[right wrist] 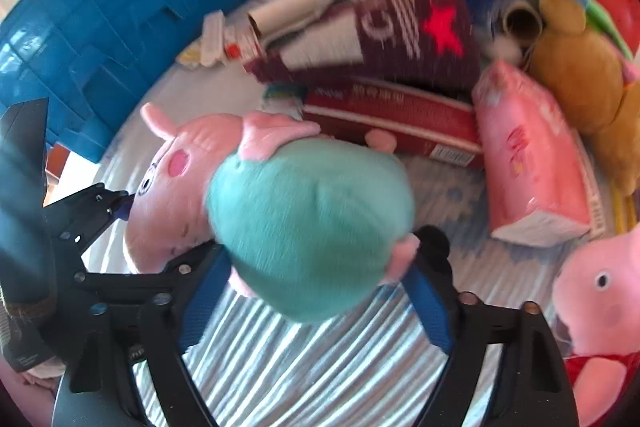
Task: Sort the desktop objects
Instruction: 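Grasp the teal-shirt pig plush with both grippers and lift it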
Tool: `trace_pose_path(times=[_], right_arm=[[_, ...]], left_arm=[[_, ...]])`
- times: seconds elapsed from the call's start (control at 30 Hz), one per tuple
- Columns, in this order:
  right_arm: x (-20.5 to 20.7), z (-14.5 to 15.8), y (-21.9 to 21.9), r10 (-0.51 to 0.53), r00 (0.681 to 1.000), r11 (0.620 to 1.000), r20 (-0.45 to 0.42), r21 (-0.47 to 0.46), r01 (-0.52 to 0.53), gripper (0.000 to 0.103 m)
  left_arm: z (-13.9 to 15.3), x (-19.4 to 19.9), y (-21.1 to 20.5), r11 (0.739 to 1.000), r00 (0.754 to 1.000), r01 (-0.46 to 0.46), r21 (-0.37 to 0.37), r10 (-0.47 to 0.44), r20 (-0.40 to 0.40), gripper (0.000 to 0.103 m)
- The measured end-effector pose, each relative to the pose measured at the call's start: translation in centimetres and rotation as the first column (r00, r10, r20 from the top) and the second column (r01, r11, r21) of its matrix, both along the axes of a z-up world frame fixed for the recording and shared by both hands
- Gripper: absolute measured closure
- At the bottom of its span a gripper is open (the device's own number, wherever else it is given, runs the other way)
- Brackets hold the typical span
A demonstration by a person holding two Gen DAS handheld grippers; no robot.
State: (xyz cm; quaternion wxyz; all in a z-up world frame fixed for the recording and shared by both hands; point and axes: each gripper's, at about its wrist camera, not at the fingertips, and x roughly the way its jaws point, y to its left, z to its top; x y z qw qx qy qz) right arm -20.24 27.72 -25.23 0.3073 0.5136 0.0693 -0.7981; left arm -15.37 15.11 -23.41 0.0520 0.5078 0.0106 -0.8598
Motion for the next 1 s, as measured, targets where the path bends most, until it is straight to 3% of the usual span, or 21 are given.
trace_pose_path(times=[0.1,0.17,0.3,0.33,0.43,0.5,0.6,0.7,0.77,1.0], right_arm=[[0.3,1.9,0.2,0.011,0.999,1.0,-0.036,-0.02,-0.011,0.028],[0.5,3.4,-0.1,0.023,0.998,0.999,-0.056,-0.037,-0.025,0.04],[0.1,4.7,-1.0,-0.013,0.998,1.0,-0.069,-0.016,0.012,0.045],[0.1,4.6,-0.6,-0.037,0.997,0.999,-0.066,-0.014,0.036,0.041],[-0.1,4.0,0.0,-0.106,0.994,0.994,-0.022,-0.043,0.105,0.001],[-0.1,3.3,0.2,-0.116,0.993,0.991,0.025,-0.067,0.118,0.0],[-0.4,2.0,-0.5,-0.137,0.988,0.988,0.069,-0.055,0.141,0.0],[-0.8,0.7,-1.6,-0.143,0.984,0.988,0.106,-0.049,0.149,0.0],[-1.3,-0.2,-2.4,-0.151,0.982,0.988,0.11,-0.023,0.155,0.0],[-3.8,-2.7,-4.0,-0.18,0.976,0.984,0.125,0.026,0.178,0.0]], left_arm=[[2.5,0.4,-0.5,1.0,0.998,0.0,-0.007,-0.001,-0.058,0.037],[4.6,0.7,-0.7,1.0,0.994,0.011,-0.015,-0.013,-0.11,0.04],[6.0,-0.2,-1.8,0.999,0.993,0.006,-0.04,-0.01,-0.115,0.042],[6.0,0.3,-2.1,0.999,0.994,-0.002,-0.041,-0.003,-0.105,0.041],[4.6,0.5,-3.8,1.0,0.999,-0.017,-0.023,0.016,-0.042,0.041],[3.2,0.1,-5.1,0.999,0.999,-0.032,0.008,0.032,0.009,0.041],[2.2,-0.1,-5.4,1.0,1.0,-0.007,0.025,0.007,0.016,0.037],[1.6,-0.5,-4.6,0.998,0.998,0.054,-0.016,-0.054,0.017,0.031],[0.9,-1.0,-4.3,0.996,0.996,0.086,-0.032,-0.085,0.024,0.027],[-0.5,-3.8,-5.2,0.985,0.986,0.166,0.044,-0.166,0.005,0.018]])
